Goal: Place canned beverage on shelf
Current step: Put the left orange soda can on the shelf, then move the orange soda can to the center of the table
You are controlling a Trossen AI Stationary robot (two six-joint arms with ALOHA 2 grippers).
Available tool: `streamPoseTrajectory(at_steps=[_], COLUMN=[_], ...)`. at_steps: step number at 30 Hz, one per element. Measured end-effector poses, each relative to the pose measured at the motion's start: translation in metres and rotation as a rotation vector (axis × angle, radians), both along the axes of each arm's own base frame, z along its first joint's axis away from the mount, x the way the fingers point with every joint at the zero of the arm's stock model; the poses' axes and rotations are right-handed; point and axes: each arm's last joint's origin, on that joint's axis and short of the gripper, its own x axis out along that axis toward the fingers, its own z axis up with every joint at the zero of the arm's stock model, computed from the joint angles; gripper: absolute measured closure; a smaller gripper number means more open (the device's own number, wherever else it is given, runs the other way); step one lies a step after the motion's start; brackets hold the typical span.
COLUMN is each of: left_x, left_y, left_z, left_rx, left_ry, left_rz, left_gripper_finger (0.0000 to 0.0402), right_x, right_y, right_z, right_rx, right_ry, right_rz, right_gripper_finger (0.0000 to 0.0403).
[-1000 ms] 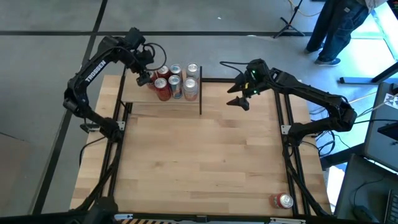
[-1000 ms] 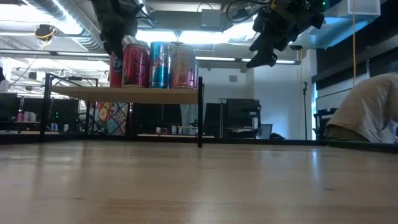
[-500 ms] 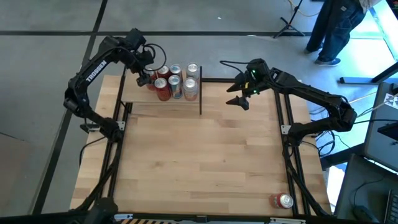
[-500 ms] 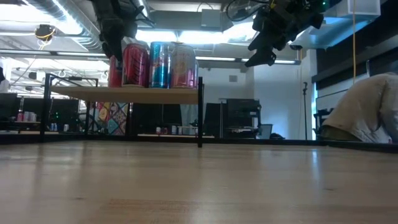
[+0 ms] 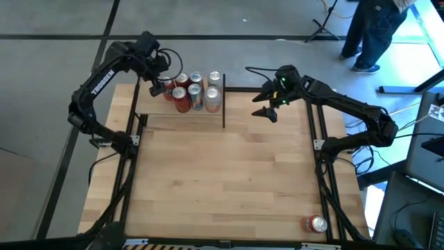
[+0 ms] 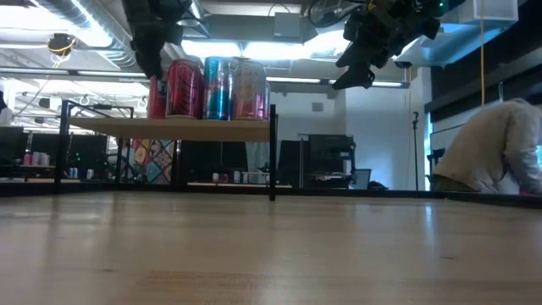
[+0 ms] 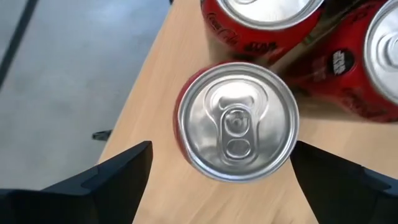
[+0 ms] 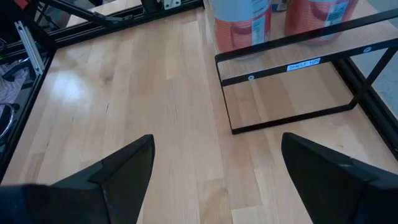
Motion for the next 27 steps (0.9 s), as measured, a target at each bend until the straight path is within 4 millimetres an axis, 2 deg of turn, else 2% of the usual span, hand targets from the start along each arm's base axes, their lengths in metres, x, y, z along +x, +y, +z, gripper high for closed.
streamPoseTrajectory(at_steps=[15, 23, 27], left_x=[0.005, -0.002, -0.006], left_y=[-0.013, -0.038, -0.054], left_z=[0.002, 0.023, 0.035], left_rx=[0.031, 0.106, 0.154], left_ry=[0.073, -0.02, -0.097], left_rz=[-0.047, -0.011, 0.005], left_gripper_finger=[0.0035, 0.0035, 0.0035], right_x=[0.0, 0.0, 0.0], right_y=[0.0, 0.0, 0.0], right_z=[0.0, 0.0, 0.0], right_rx=[-0.003, 0.005, 0.102], right_ry=[-0.004, -0.003, 0.007], right_rz=[0.0, -0.005, -0.069], right_gripper_finger=[0.0063, 0.0063, 0.0063])
